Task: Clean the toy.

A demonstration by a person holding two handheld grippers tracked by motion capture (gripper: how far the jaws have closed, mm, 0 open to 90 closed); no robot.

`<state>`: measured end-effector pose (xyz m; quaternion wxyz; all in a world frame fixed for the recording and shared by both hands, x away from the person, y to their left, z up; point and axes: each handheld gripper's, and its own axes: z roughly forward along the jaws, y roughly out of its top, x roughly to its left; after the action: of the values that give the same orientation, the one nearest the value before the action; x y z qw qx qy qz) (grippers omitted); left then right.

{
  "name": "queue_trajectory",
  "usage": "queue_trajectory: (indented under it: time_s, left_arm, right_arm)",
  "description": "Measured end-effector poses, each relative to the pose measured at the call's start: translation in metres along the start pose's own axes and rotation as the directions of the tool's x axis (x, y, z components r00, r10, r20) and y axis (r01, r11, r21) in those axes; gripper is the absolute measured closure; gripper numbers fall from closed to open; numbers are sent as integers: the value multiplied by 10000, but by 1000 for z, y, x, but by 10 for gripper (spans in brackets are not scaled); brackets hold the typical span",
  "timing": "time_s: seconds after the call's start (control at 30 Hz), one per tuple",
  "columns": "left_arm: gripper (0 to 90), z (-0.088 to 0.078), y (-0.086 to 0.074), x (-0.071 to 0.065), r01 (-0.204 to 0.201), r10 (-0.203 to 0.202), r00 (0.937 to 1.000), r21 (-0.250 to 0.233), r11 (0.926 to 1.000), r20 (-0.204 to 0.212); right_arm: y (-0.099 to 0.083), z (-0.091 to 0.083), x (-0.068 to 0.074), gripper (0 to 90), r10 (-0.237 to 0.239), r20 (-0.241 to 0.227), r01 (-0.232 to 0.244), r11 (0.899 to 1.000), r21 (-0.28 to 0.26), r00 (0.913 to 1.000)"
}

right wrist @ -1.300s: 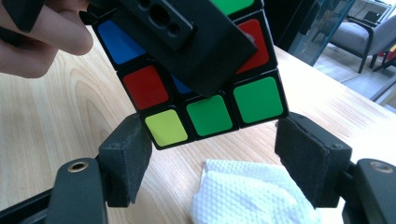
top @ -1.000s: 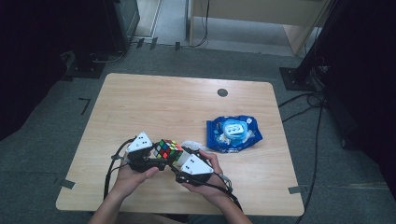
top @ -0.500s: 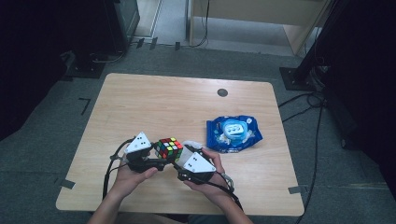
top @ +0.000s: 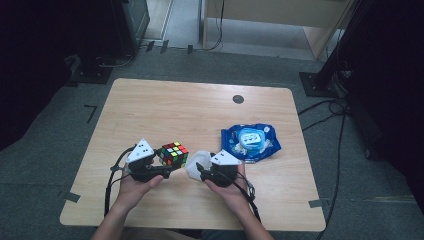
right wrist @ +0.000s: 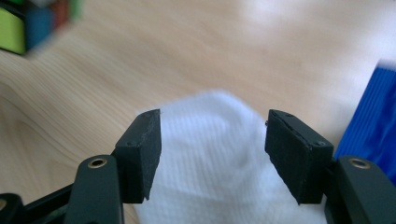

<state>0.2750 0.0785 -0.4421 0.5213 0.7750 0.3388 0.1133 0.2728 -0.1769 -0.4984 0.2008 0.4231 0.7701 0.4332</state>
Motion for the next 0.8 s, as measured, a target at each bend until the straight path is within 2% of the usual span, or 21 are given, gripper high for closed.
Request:
queue_trajectory:
  time_s: [0.1, 0.17, 0.27, 0.4, 0.53, 0.7, 0.8]
  left_arm:
    - [341, 3, -2, -3, -181, 182, 9997, 97, 9998, -138]
    - [341, 4, -3, -3, -201, 203, 9997, 116, 9997, -132]
    - [341, 4, -3, -4, -296, 299, 9994, 144, 9995, -193]
    - [341, 5, -4, -3, -269, 272, 9994, 119, 9996, -214]
    - [342, 6, -5, -4, -283, 287, 9993, 148, 9995, -240]
    - [341, 7, -6, -7, -430, 432, 9988, 127, 9990, -212]
    - [341, 9, -8, -8, -484, 487, 9986, 134, 9987, -228]
  right_arm:
    - [-7, 10, -3, 379, 293, 59, -297, 9958, 864, 9996]
    - [-11, 15, -3, 388, 401, 87, -408, 9933, 1083, 9992]
    - [-15, 19, -3, 428, 61, 341, -101, 9931, 1172, 9994]
    - [-15, 19, -2, 472, -215, 451, 159, 9926, 1202, 9988]
    - [-16, 18, -5, 591, -38, 626, -33, 9935, 1135, 9980]
    - [-18, 15, -11, 854, -11, 946, -90, 9943, 1064, 9955]
    - [-19, 11, -15, 900, 237, 753, -309, 9948, 968, 9969]
